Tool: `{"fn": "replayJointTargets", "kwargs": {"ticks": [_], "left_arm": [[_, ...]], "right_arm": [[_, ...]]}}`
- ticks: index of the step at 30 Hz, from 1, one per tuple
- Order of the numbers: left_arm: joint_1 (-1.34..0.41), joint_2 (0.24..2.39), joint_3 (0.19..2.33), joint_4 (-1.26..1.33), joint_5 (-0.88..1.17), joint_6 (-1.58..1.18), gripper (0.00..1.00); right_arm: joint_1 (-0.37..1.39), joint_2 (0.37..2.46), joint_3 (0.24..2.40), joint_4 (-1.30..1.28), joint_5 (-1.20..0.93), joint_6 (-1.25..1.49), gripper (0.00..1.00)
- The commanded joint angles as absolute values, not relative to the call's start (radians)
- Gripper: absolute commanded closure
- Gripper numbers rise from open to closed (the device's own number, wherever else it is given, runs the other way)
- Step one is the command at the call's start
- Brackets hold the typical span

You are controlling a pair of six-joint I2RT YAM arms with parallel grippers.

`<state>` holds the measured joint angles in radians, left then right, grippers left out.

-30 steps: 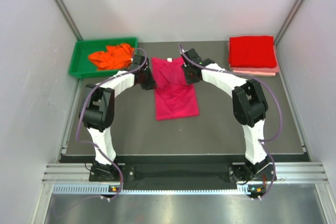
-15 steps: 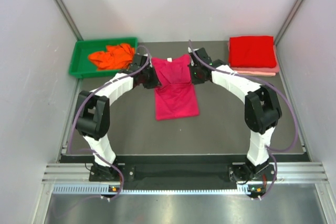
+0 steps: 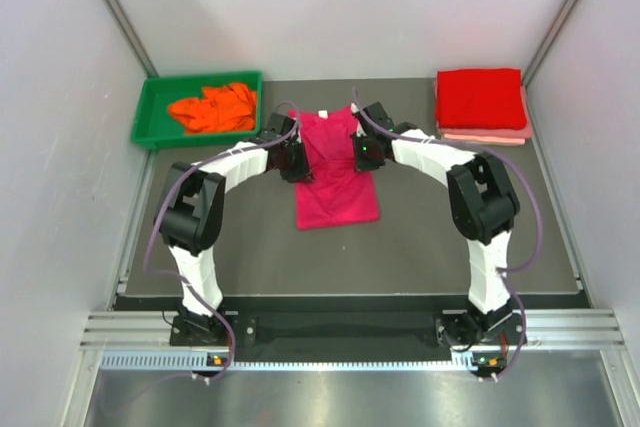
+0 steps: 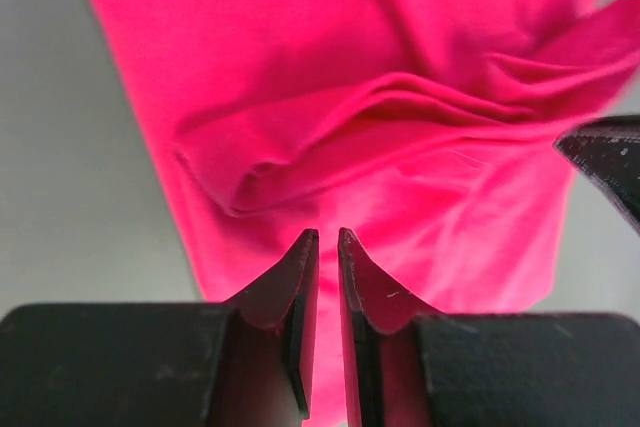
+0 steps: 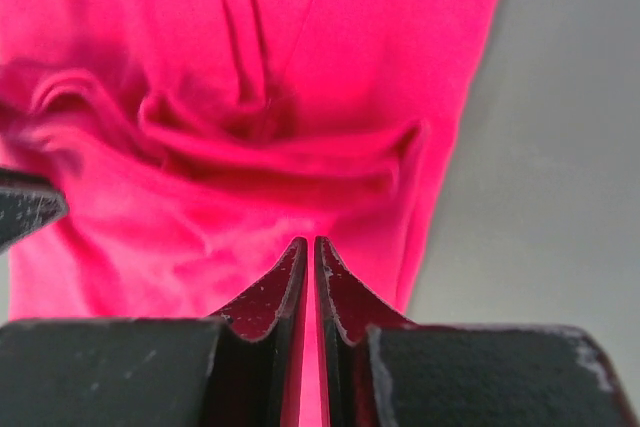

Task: Fold and stack the t-shirts
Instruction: Fold the tshirt

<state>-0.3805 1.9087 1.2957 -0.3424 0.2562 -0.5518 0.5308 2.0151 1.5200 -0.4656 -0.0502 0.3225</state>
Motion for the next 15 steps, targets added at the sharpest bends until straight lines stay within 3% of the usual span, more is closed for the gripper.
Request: {"fn": "replayJointTargets", "kwargs": {"ticks": [1, 15], "left_arm": [[-0.379, 1.940, 1.376, -0.368, 0.181, -0.511, 0.82], [-0.364, 2.102, 1.649, -0.557, -0.138, -0.449, 0.82]], "right_arm": [[0.508, 2.065, 1.612, -0.431, -0.054, 0.348, 0.93], [0.445, 2.122, 1.724, -0.466, -0.043, 0.338, 0.92]]}}
